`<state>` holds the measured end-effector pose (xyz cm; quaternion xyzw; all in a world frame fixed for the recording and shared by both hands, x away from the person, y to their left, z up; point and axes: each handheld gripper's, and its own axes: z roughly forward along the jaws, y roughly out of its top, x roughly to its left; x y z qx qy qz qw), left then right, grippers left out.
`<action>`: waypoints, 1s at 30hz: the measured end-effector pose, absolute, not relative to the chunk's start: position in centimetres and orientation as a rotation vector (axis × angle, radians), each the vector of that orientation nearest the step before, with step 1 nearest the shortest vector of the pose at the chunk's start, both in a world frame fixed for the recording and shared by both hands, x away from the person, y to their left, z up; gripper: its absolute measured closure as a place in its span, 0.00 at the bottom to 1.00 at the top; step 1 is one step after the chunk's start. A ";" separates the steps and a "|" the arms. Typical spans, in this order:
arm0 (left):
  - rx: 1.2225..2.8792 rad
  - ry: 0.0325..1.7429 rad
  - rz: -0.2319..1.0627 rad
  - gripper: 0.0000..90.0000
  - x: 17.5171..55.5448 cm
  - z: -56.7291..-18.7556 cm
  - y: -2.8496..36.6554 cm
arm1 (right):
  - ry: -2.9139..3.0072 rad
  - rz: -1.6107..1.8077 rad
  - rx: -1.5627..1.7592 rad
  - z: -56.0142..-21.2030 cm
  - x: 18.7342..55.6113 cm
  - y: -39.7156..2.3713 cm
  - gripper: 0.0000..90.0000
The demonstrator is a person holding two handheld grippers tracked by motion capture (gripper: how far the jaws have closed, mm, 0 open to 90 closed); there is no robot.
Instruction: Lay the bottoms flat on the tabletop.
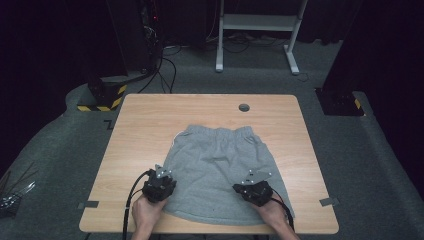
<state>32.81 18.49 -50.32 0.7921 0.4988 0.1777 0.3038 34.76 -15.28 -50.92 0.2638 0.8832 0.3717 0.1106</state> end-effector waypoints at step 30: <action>2.154 1.147 0.419 0.62 32.6 -51.3 13.7 | 2.558 1.056 0.869 -51.8 35.6 -16.1 0.75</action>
